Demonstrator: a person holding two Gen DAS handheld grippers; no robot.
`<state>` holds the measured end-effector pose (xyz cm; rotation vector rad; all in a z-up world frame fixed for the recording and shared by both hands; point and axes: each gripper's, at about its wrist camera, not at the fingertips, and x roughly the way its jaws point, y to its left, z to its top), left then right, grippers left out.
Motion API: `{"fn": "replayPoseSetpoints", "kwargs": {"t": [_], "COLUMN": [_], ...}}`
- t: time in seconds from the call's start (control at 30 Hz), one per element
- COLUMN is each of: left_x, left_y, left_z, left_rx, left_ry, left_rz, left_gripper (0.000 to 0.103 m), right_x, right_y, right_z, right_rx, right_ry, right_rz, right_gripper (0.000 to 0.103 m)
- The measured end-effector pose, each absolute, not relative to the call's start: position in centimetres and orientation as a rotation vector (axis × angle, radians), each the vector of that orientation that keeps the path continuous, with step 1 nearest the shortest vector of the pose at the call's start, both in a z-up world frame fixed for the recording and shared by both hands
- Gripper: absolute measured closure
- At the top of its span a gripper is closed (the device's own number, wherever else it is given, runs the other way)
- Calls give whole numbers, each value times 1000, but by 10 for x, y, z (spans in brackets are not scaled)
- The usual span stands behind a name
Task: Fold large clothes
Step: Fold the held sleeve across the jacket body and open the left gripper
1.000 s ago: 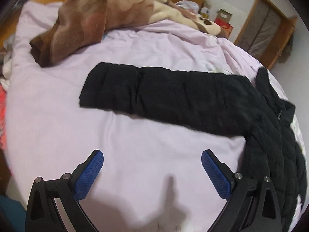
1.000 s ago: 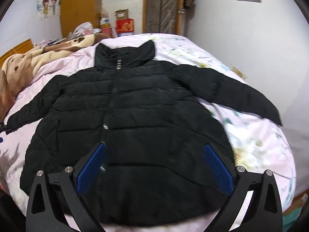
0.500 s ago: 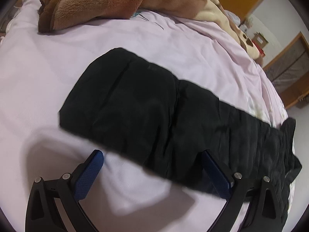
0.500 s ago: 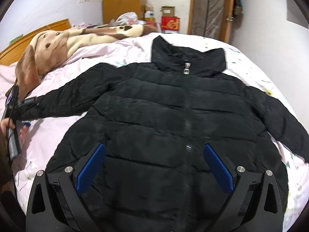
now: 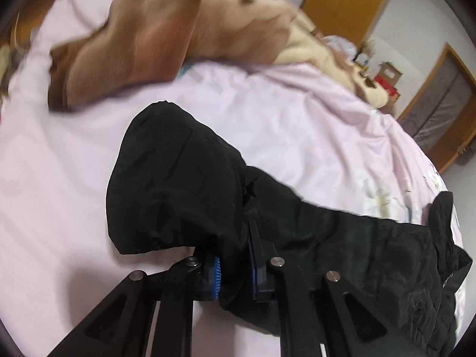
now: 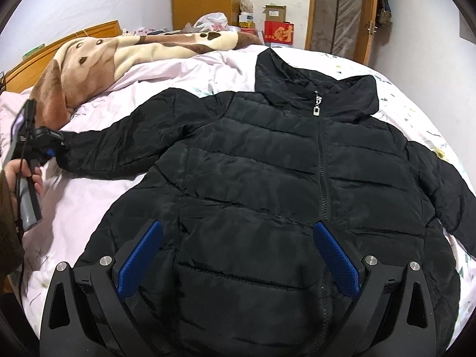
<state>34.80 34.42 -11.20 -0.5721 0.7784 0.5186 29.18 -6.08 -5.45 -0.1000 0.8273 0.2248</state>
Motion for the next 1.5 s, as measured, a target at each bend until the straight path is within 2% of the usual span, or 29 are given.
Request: {"fn": "replayPoseSetpoints", "kwargs": {"t": [0.33,0.7,1.17,1.5], "left_x": [352,376,410,421], "left_y": [243,103,-76,-139], "left_z": [-27,21,-16,-64], "left_rx": [-245,-146,-76,-22], "left_ry": [598,528,631,713], "left_rz": [330,6,-306,-369], "left_gripper": [90,90,90,90], "right_x": [288,292,298,303], "right_y": [-85,-132,-224,-273], "right_z": [-33,5,-2,-23], "right_rx": [-50,22,121,147], "right_ry": [788,712,709,741], "right_rz": [191,129,-35,-124], "right_gripper": [2,2,2,2]}}
